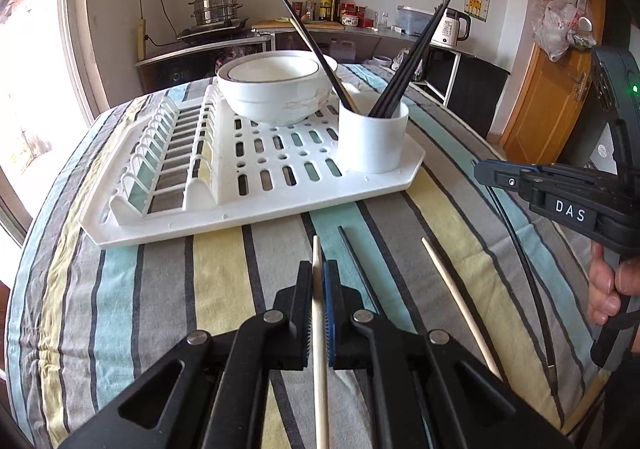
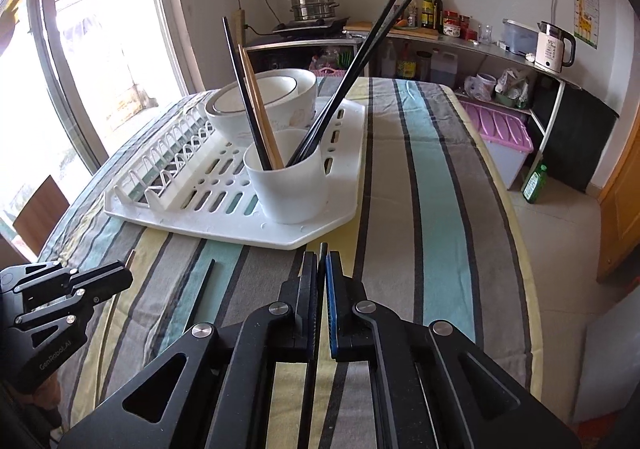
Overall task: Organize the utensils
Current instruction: 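Grasp a wooden chopstick with the left tool while the right tool grasps a black chopstick, then lift both chopsticks and carry them over the rack toward the white cup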
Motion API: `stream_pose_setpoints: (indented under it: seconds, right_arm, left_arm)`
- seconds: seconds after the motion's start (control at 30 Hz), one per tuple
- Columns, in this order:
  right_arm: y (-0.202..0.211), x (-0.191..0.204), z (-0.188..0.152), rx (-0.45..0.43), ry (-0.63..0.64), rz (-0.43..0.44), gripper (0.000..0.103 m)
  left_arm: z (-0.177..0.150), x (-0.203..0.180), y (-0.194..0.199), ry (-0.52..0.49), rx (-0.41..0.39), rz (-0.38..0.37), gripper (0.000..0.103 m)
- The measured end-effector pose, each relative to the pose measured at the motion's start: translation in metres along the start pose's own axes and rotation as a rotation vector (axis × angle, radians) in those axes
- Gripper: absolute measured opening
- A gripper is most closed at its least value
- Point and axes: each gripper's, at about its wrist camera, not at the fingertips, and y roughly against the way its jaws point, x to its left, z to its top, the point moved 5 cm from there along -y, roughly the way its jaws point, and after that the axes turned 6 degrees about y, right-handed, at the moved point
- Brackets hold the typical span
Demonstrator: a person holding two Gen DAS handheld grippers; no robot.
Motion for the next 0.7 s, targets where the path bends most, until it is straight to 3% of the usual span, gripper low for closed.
stream_pose_setpoints:
  seconds: [0.43,0.7]
  right_arm:
    - [0.103,0.002,0.035,-0.256,0.012,-0.029,0.004]
    - [0.127,0.007,0.025,-0.303,0.026,-0.049,0.004]
  left_arm:
    - [0.046,0.012,0.087,0.035,-0.2,-0.056,0.006]
    - [0.043,0.011,0.099,0.038,-0.218,-0.075,0.006]
